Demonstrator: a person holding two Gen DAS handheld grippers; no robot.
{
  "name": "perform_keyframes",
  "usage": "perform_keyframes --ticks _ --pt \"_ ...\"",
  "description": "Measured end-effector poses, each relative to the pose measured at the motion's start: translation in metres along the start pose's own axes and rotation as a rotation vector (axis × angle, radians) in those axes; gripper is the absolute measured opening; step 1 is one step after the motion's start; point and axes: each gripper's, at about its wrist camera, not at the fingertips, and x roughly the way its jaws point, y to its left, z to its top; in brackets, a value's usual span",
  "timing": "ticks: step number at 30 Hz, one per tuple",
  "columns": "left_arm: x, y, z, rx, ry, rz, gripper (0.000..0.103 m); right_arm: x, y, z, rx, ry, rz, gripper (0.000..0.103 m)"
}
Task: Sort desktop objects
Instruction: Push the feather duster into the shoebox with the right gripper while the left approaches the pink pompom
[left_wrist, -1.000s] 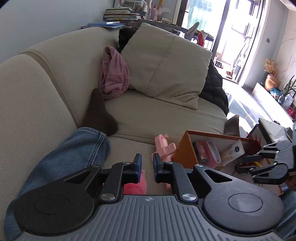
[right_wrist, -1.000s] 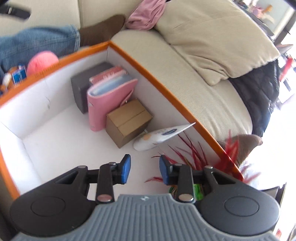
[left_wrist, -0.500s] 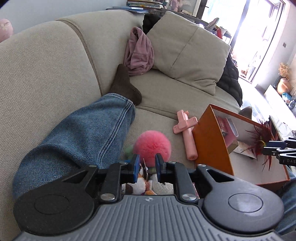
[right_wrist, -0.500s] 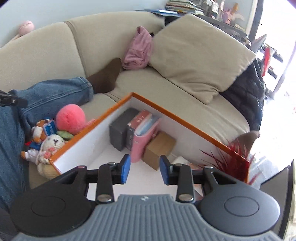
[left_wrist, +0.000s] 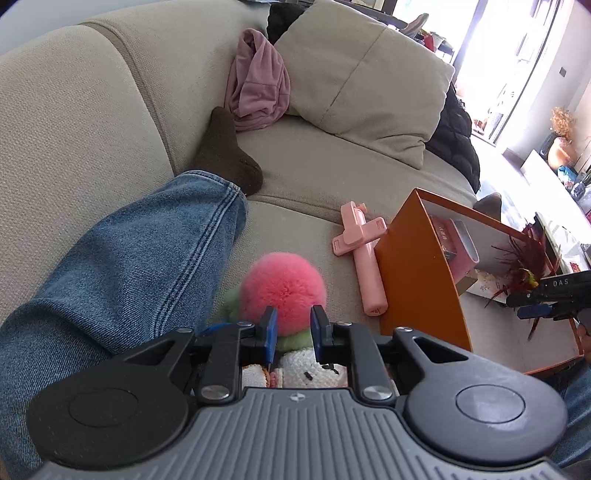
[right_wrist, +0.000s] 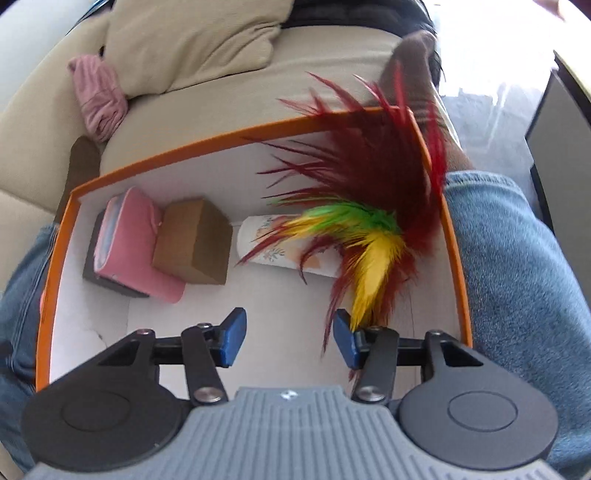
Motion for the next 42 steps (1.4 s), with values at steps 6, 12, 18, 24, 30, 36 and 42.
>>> perform_keyframes --ticks 6,12,18,24,30,36,42 --pt "0.020 -0.006 0.008 0.012 0.030 -0.002 0.020 0.020 0.000 0.005 0.174 -0.008 -0.005 0.074" --pt "0.034 -0.012 0.015 0.024 0.043 -0.020 0.020 0.028 -0.012 -0.004 0.431 -0.106 -0.038 0.074" --pt "0.041 -0.012 0.016 0.030 0.057 -0.023 0.020 0.033 -0.018 -0.002 0.532 -0.184 -0.045 0.067" --pt "0.046 -0.006 0.014 0.016 0.074 -0.010 0.020 0.024 -0.007 -0.003 0.459 -0.263 0.002 0.041" --pt "0.042 -0.010 0.013 0.024 0.061 -0.025 0.021 0.021 -0.008 0.008 0.478 -0.296 -0.038 0.043" --pt "0.037 -0.008 0.013 0.028 0.053 -0.012 0.021 0.037 -0.018 0.013 0.572 -0.265 -0.015 0.031" --pt "0.039 -0.008 0.011 0.024 0.061 -0.008 0.021 0.017 0.018 0.007 0.354 -0.309 -0.004 0.024"
